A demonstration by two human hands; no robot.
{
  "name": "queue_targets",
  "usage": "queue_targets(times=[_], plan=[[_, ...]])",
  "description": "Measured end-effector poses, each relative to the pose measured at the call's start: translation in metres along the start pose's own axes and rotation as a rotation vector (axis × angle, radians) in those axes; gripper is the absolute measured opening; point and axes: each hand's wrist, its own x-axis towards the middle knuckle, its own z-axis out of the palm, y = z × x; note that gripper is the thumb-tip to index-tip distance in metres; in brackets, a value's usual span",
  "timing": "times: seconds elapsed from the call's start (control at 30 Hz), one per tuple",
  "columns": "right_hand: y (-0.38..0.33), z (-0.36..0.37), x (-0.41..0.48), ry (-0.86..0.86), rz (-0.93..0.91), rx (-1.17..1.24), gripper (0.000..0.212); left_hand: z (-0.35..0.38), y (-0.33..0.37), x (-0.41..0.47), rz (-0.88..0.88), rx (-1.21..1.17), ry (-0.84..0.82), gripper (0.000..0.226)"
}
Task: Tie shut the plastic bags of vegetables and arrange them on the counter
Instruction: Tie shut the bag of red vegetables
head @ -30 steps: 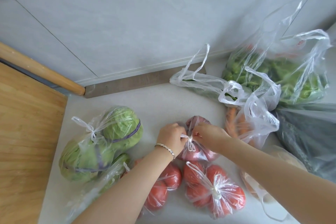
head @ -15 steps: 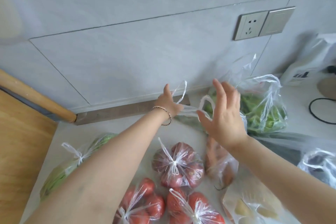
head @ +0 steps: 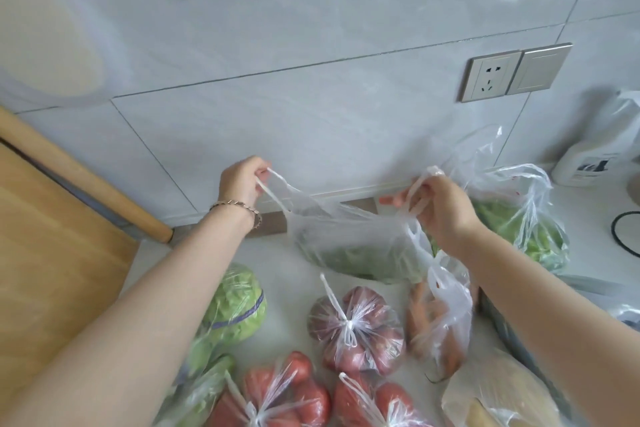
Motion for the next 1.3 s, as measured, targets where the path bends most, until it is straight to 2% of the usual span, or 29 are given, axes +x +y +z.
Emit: queue_targets(times=[0.07,0.13,0.2,0.3,0.4,0.47,0.53,0.63,0.77,0.87,0.93,0.97,1.03,1.1,1.2,1.3], plan=[[-0.004,0.008,0.012,0.089,0.026,0.117,0.035,-0.006,0.01,-0.008,0.025,-0.121,-0.124,0.018],[0.001,0.019,0.021,0.152,0.079,0.089,0.035,-0.009,0.01,-0.021,0.024,-0.109,-0.233,0.021],[0.012,0.028,0.027,0.148,0.145,0.05,0.035,-0.01,-0.003,-0.035,0.045,-0.002,-0.312,0.027],[0.032,0.043,0.025,0.019,0.18,-0.101,0.028,-0.016,-0.029,-0.051,0.103,0.224,-0.355,0.035],[0.05,0.055,0.009,-0.183,0.068,-0.376,0.019,-0.024,-0.051,-0.06,0.189,0.331,-0.362,0.036],[0.061,0.064,-0.005,-0.284,-0.052,-0.585,0.024,-0.028,-0.056,-0.067,0.294,0.38,-0.374,0.032],[0.068,0.071,-0.018,-0.401,-0.153,-0.696,0.028,-0.027,-0.053,-0.075,0.39,0.433,-0.392,0.028],[0.07,0.074,-0.04,-0.525,-0.198,-0.702,0.037,-0.02,-0.044,-0.089,0.372,0.323,-0.486,0.03],[0.056,0.07,-0.05,-0.426,-0.272,-0.545,0.028,-0.012,-0.031,-0.094,0.34,0.237,-0.605,0.027],[0.039,0.068,-0.053,-0.385,-0.245,-0.458,0.032,-0.01,-0.021,-0.093,0.36,0.239,-0.568,0.011],[0.026,0.065,-0.058,-0.378,-0.226,-0.394,0.031,-0.013,-0.021,-0.096,0.381,0.248,-0.553,0.013],[0.021,0.063,-0.06,-0.38,-0.219,-0.368,0.031,-0.016,-0.021,-0.098,0.382,0.238,-0.554,0.008],[0.011,0.06,-0.067,-0.399,-0.21,-0.343,0.033,-0.022,-0.023,-0.108,0.375,0.163,-0.554,0.018],[0.005,0.056,-0.073,-0.416,-0.198,-0.348,0.036,-0.027,-0.027,-0.118,0.374,0.111,-0.516,0.031],[0.012,0.052,-0.079,-0.395,-0.15,-0.392,0.037,-0.029,-0.039,-0.126,0.356,0.132,-0.469,0.02],[0.033,0.045,-0.088,-0.413,-0.104,-0.506,0.031,-0.028,-0.064,-0.134,0.249,0.176,-0.409,0.015]])
